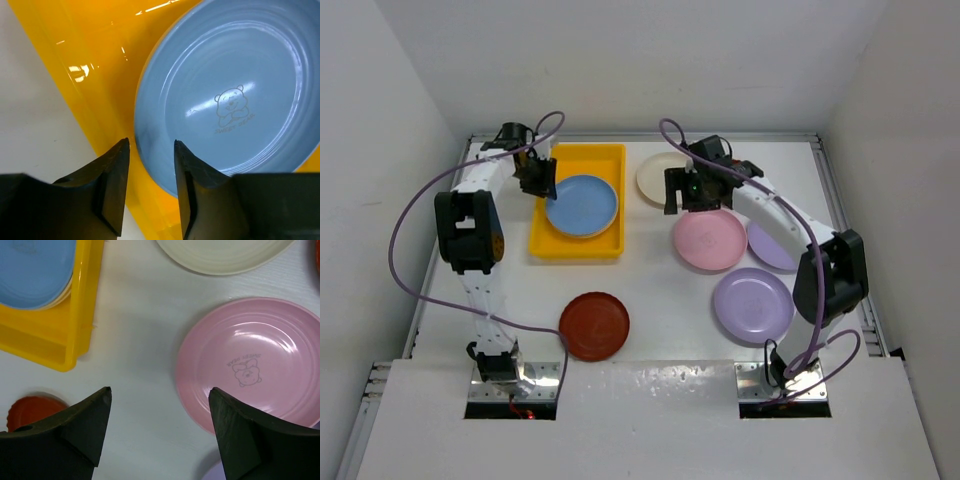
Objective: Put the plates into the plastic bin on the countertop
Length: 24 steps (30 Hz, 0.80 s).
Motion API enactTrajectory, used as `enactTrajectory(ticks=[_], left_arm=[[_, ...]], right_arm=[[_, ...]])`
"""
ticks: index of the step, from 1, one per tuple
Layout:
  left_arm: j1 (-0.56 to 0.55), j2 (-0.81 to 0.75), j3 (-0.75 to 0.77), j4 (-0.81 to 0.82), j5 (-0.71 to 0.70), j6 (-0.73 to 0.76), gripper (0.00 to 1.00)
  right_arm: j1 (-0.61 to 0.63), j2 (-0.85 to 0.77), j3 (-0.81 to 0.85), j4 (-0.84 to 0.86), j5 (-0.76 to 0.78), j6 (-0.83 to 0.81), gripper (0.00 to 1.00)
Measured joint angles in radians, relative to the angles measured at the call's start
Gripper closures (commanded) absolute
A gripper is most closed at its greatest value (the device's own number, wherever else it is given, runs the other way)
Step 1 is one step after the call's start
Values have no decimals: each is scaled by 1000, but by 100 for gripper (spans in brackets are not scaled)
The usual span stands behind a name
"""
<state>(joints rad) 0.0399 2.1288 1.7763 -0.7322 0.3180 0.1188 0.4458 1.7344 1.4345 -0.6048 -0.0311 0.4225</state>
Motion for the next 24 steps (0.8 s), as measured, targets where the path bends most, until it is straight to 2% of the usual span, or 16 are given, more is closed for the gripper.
enactTrajectory(ticks=[3, 6, 8, 15, 19, 24], left_arm=[[0, 0, 6, 2, -1, 3, 47], [-2, -1, 11, 2, -1, 6, 44], [-8, -1, 18, 2, -8, 12, 42], [-8, -14, 114, -15, -27, 20, 32], [2, -60, 138, -19, -21, 24, 32], [38, -105, 144, -23, -14, 23, 32]], right_arm=[[-26, 1, 0, 15, -5, 35, 26], [-80, 27, 20, 46, -5, 94, 42], [-123, 63, 42, 74, 6, 157, 47], [-220, 297, 159, 129, 92, 365, 46], [-229, 463, 265, 135, 93, 422, 46], [-223, 531, 288, 138, 76, 491, 49]])
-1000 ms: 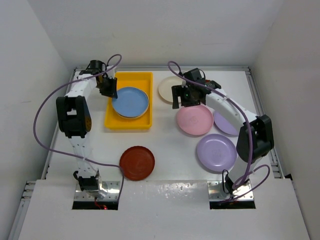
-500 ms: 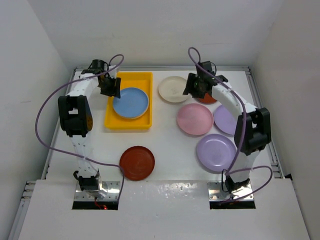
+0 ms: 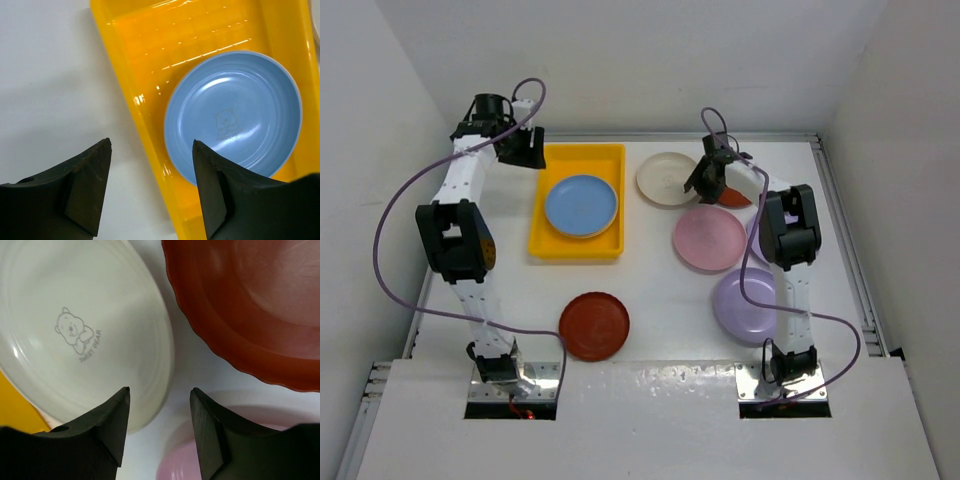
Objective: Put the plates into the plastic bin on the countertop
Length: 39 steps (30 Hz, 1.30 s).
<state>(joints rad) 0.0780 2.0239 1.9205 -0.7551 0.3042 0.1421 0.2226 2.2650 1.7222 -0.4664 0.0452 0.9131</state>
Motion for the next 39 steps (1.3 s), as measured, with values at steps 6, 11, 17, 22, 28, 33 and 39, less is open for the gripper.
enactTrajectory(ticks=[6, 11, 17, 22, 28, 33, 39], left_arm=[[49, -3, -11, -4, -1, -1, 32], [72, -3, -13, -14, -1, -2, 32], [92, -3, -13, -15, 3, -6, 32], [131, -3, -13, -15, 3, -18, 32], [172, -3, -13, -14, 5, -35, 32], [185, -1, 2, -13, 8, -56, 32], [186, -1, 5, 1, 15, -64, 32]], right_arm=[[2, 26, 0, 54, -3, 55, 80], [2, 44, 1, 82, -1, 91, 100], [3, -19, -37, 113, 62, 103, 100], [23, -202, -77, 182, 108, 43, 100], [138, -338, -39, 255, 73, -119, 100], [274, -135, 217, 154, -33, -230, 100], [373, 95, 355, 26, -83, -307, 100]])
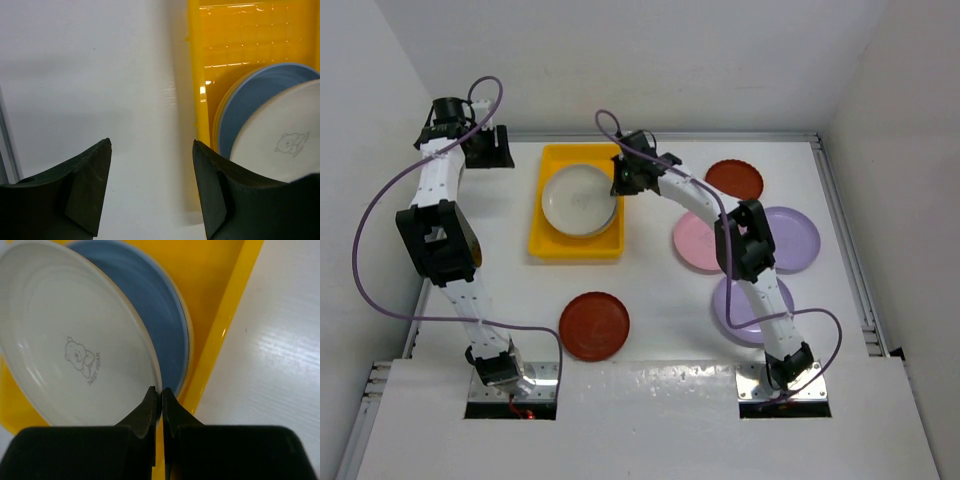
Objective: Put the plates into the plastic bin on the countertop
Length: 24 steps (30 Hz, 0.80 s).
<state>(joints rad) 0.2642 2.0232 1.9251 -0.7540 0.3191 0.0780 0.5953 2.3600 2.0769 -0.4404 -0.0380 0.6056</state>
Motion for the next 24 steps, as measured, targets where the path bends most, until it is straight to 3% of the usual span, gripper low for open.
enactTrajectory(ticks=[13, 16, 20, 24], left_arm=[[2, 0, 0, 0, 0, 0, 32], [2, 0, -3, 0, 0, 0, 32], [2, 0, -6, 1, 0, 1, 32], [2, 0, -8, 5, -1, 8, 32]], right_arm=[[17, 30, 2, -7, 36, -90, 99], [18, 39, 4, 9, 61, -105, 92], [18, 66, 20, 48, 61, -114, 70], [26, 77, 20, 66, 45, -129, 59]])
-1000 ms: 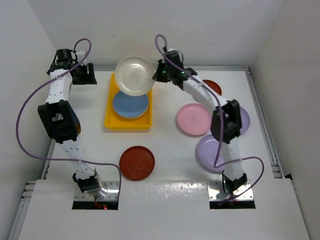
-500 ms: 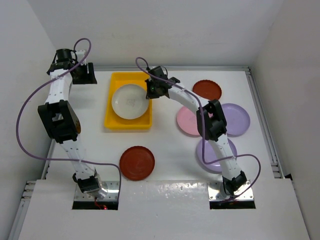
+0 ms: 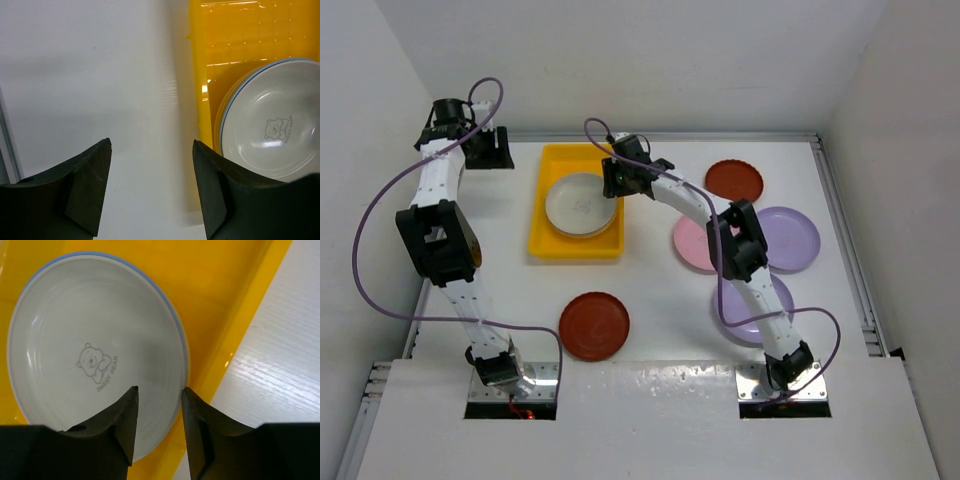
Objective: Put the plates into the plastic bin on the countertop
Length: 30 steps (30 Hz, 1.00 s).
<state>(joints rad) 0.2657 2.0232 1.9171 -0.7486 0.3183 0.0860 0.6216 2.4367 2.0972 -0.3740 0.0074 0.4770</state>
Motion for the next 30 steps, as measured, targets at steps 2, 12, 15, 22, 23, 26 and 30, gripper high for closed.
enactTrajectory(ticks=[2, 12, 15, 22, 23, 26, 30], left_arm=[[0, 0, -5, 2, 0, 3, 32], [-2, 0, -10, 2, 11, 9, 32], [-14, 0, -10, 2, 14, 25, 31], [-193, -6, 3, -41, 11, 152, 26], [-238, -5, 16, -68, 29, 184, 24], [-377, -3, 61, -146, 90, 286, 19], [-545, 41, 125, -195, 130, 321, 19]], right_arm=[[11, 0, 0, 5, -7, -11, 58], [41, -23, -7, 15, 19, -71, 40], [31, -109, -49, -13, 54, -81, 20], [-215, -644, -385, -48, 72, -71, 4], [-270, -702, -423, -52, 74, -61, 4], [-502, -872, -589, -95, 98, -2, 6], [-653, -941, -824, -196, 113, 75, 11]])
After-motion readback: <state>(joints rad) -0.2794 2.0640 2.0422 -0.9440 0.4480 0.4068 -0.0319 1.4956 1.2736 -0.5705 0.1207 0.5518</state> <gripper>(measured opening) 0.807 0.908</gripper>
